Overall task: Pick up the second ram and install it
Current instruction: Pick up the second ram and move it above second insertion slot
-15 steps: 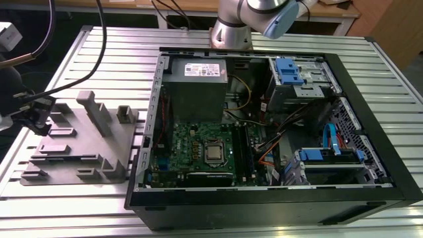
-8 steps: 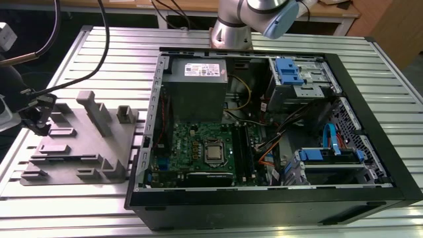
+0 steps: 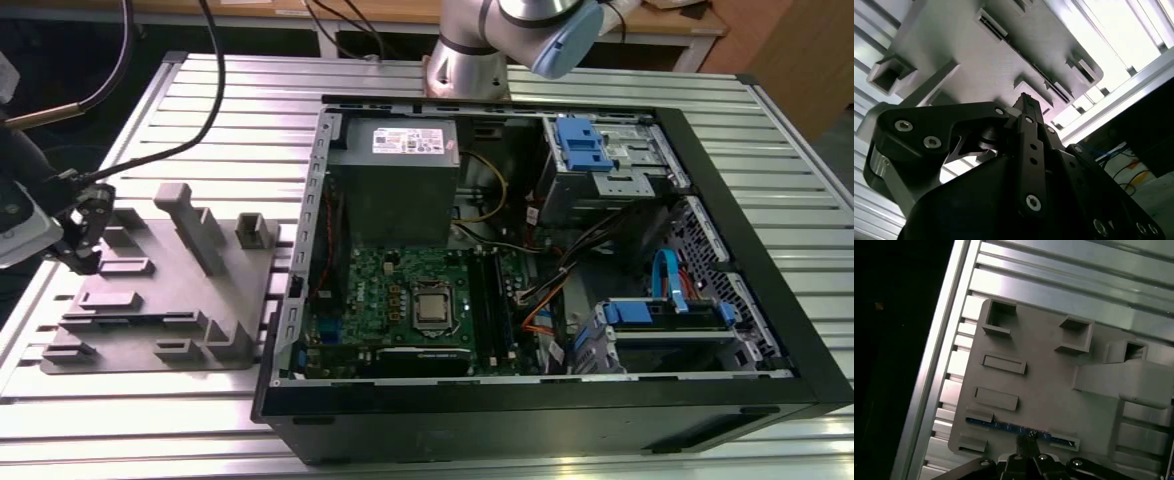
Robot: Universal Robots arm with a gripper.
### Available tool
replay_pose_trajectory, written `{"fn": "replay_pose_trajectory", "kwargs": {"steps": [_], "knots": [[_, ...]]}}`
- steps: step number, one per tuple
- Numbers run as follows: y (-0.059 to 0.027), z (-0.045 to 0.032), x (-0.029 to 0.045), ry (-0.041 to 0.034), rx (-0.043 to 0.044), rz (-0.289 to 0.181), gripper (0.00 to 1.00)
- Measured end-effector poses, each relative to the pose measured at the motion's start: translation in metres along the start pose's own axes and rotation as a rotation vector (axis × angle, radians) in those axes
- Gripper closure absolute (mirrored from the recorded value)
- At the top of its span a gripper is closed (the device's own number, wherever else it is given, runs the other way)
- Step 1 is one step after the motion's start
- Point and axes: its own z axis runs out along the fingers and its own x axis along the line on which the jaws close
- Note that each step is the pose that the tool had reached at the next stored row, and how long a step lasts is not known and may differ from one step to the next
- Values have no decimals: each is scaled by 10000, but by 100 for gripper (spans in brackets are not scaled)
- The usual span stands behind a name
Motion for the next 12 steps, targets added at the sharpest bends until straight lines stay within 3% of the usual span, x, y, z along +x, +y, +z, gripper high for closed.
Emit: {"fn": "replay_pose_trajectory", "kwargs": {"steps": [12], "knots": [[-1, 34, 1, 98, -52, -2182, 93]]}}
